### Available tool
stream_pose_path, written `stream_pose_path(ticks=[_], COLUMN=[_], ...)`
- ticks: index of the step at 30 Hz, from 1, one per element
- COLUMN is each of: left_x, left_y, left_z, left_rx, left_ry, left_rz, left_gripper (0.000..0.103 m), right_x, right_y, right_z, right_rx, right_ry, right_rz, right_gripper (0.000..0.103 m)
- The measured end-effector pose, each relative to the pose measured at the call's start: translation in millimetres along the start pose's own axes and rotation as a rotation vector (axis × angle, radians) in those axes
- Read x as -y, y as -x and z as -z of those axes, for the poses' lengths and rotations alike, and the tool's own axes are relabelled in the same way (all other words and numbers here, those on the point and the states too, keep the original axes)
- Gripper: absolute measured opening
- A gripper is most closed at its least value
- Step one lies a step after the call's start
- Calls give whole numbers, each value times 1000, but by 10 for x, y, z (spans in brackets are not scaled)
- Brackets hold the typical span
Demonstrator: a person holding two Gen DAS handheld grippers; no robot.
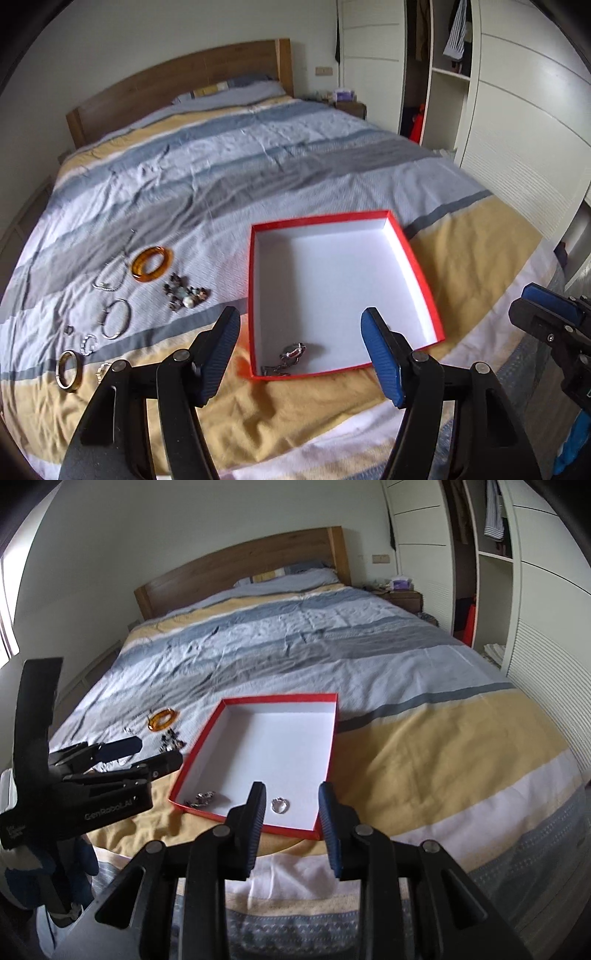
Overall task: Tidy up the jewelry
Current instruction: 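Lift both open tools out of the red box back over the jewelry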
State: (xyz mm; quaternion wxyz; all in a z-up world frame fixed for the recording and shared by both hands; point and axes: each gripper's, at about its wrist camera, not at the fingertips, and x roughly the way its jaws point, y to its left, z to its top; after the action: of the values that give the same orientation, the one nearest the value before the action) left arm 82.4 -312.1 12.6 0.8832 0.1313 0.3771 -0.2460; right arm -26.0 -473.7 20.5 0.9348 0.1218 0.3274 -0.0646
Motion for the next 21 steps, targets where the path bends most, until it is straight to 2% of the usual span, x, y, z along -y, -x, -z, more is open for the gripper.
stream_pose_path(ticks=[2,5,11,14,21], left_x=[3,-4,-60,-170,-515], left_y=[215,511,1222,1511,1899], left_z=[-8,-41,-23,6,149], left_rx=[21,50,148,200,323], left_ry=[4,8,14,18,88], left_rz=[-4,-15,-49,-67,-160], left_gripper=[67,67,81,84,85], right_x=[-53,-157,-417,-475,-636], right_y=[220,563,1189,1339,1391], right_z=[-4,-21,-96,-100,-123], right_rx=[35,89,205,255,279], right_ry=[-8,-8,37,3,3], right_rz=[4,6,-7,-34,-68], right_gripper=[36,37,39,45,46])
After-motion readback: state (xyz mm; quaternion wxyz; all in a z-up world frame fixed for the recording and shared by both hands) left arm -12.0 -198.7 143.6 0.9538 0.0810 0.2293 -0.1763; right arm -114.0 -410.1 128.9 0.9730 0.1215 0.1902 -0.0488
